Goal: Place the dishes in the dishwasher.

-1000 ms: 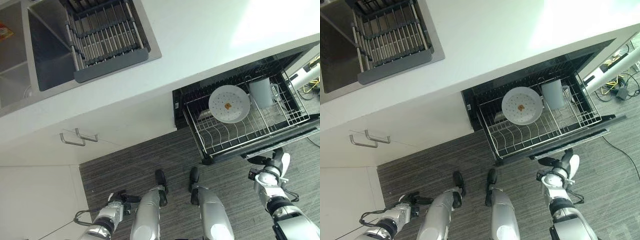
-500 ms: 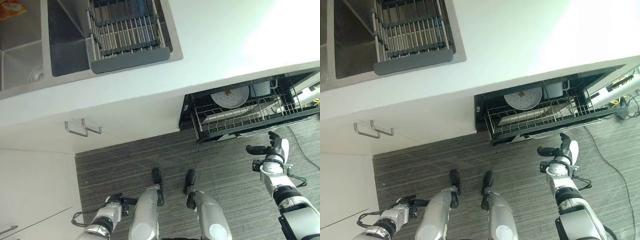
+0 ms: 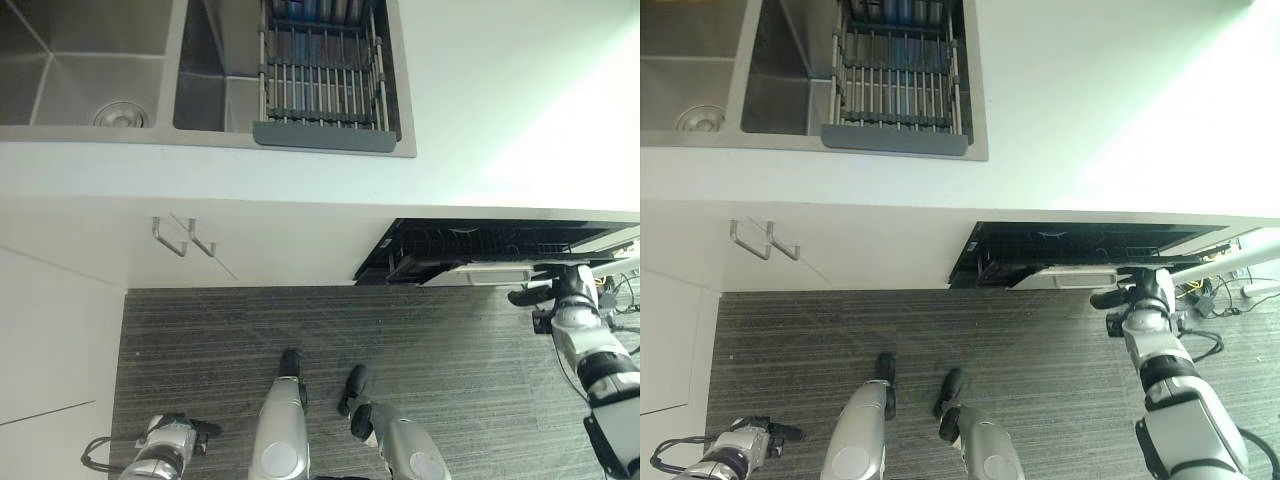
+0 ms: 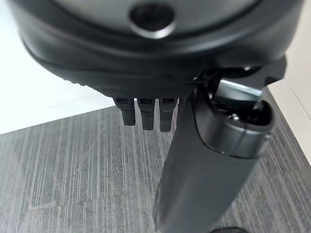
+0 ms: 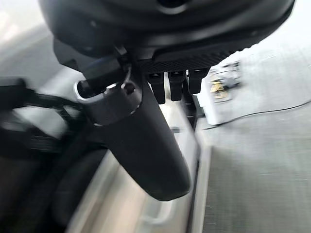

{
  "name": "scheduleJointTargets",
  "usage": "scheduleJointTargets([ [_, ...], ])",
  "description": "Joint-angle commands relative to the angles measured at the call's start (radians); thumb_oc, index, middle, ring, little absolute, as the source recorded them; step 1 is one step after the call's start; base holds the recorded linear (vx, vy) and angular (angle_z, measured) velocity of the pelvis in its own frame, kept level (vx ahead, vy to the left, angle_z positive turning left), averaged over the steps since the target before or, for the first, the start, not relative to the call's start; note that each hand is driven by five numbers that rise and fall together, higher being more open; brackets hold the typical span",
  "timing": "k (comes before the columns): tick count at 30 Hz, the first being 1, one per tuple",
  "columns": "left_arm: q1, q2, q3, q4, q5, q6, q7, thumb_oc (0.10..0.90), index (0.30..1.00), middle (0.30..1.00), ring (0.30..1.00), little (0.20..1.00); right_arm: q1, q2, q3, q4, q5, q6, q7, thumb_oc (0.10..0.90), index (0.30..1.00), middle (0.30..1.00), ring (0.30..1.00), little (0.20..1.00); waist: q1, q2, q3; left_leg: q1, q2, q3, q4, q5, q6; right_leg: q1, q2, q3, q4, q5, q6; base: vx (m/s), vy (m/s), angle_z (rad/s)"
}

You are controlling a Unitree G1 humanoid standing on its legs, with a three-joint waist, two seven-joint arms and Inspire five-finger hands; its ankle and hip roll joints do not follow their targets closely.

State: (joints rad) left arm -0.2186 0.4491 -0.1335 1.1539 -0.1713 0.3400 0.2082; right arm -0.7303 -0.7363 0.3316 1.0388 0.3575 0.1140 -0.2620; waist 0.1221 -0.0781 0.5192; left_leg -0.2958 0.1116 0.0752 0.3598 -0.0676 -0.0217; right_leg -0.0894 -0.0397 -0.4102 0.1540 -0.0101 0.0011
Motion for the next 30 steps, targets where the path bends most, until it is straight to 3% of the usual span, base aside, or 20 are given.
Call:
scheduleJointTargets([
  [1,0.061,0.012,-0.106,-0.004,0.137,0.002,-0.037,0.800,0.900,0.900,0.900,0.900,-0.341,-0.116,0.047,-0.076,-0.035,-0.242,-0.035,0.800,0.900,0.900,0.900,0.900,0.074,0.028,-0.143,0.009,-0.005,0.035,-0.060,-0.051,-0.032,-0.013,-0.019,0.025,0.146,-0.191,0.059,0.13,0.033,0.17],
  [6,0.074,0.028,-0.109,0.027,0.153,0.046,-0.052,0.800,0.900,0.900,0.900,0.900,-0.390,-0.078,0.054,-0.037,-0.001,-0.224,-0.031,0.800,0.900,0.900,0.900,0.900,0.111,0.022,-0.150,-0.005,0.007,0.017,-0.060,-0.023,-0.049,0.026,-0.011,-0.003,0.146,-0.207,0.046,0.13,-0.002,0.10],
  [18,0.098,0.035,-0.073,0.044,0.164,0.033,-0.074,0.800,0.900,0.900,0.900,0.900,-0.381,-0.001,0.046,-0.033,0.016,-0.245,-0.050,0.800,0.900,0.900,0.900,0.900,0.138,0.017,-0.144,-0.023,0.018,0.020,-0.060,-0.002,-0.058,0.042,-0.009,-0.012,0.146,-0.215,0.048,-0.01,0.015,0.03],
  [20,0.102,0.026,-0.067,0.044,0.154,0.027,-0.078,0.800,0.900,0.900,0.900,0.900,-0.341,0.025,0.030,-0.046,0.022,-0.282,-0.073,0.800,0.900,0.900,0.900,0.900,0.132,0.016,-0.150,-0.017,0.017,0.026,-0.060,-0.006,-0.055,0.044,-0.012,-0.006,0.146,-0.216,0.052,-0.11,0.085,0.00],
  [22,0.112,0.000,-0.059,0.048,0.120,0.033,-0.085,0.800,0.900,0.900,0.900,0.900,-0.261,0.072,-0.015,-0.096,0.028,-0.365,-0.163,0.800,0.900,0.900,0.900,0.900,0.118,0.017,-0.163,-0.005,0.017,0.038,-0.060,-0.012,-0.053,0.050,-0.020,0.004,0.146,-0.220,0.057,-0.12,0.126,-0.02],
  [24,0.128,-0.030,-0.048,0.048,0.086,0.030,-0.075,0.800,0.900,0.900,0.900,0.900,-0.170,0.095,-0.062,-0.188,-0.017,-0.407,-0.210,0.800,0.900,0.900,0.900,0.900,0.100,0.028,-0.176,-0.009,0.020,0.054,-0.060,0.006,-0.042,0.044,-0.026,0.002,0.146,-0.205,0.054,-0.11,0.127,-0.05],
  [25,0.132,-0.034,-0.048,0.048,0.083,0.031,-0.074,0.800,0.900,0.900,0.900,0.900,-0.157,0.098,-0.065,-0.201,-0.016,-0.409,-0.218,0.800,0.900,0.900,0.900,0.900,0.098,0.023,-0.180,0.003,0.015,0.048,-0.060,-0.017,-0.050,0.054,-0.028,0.016,0.146,-0.222,0.062,-0.15,0.145,-0.07],
  [29,0.168,-0.099,-0.008,0.038,-0.008,0.028,-0.044,0.800,0.900,0.900,0.900,0.900,0.069,0.148,-0.163,-0.444,-0.029,-0.453,-0.376,0.800,0.900,0.900,0.900,0.900,0.050,0.047,-0.201,0.006,0.016,0.071,-0.060,-0.006,-0.032,0.056,-0.038,0.030,0.146,-0.215,0.057,-0.15,0.149,-0.03],
  [30,0.181,-0.127,0.018,0.031,-0.067,0.034,-0.041,0.800,0.900,0.900,0.900,0.900,0.189,0.173,-0.208,-0.549,-0.053,-0.479,-0.420,0.800,0.900,0.900,0.900,0.900,0.020,0.058,-0.212,0.015,0.013,0.082,-0.060,-0.014,-0.029,0.061,-0.045,0.042,0.146,-0.220,0.060,-0.18,0.200,0.01],
])
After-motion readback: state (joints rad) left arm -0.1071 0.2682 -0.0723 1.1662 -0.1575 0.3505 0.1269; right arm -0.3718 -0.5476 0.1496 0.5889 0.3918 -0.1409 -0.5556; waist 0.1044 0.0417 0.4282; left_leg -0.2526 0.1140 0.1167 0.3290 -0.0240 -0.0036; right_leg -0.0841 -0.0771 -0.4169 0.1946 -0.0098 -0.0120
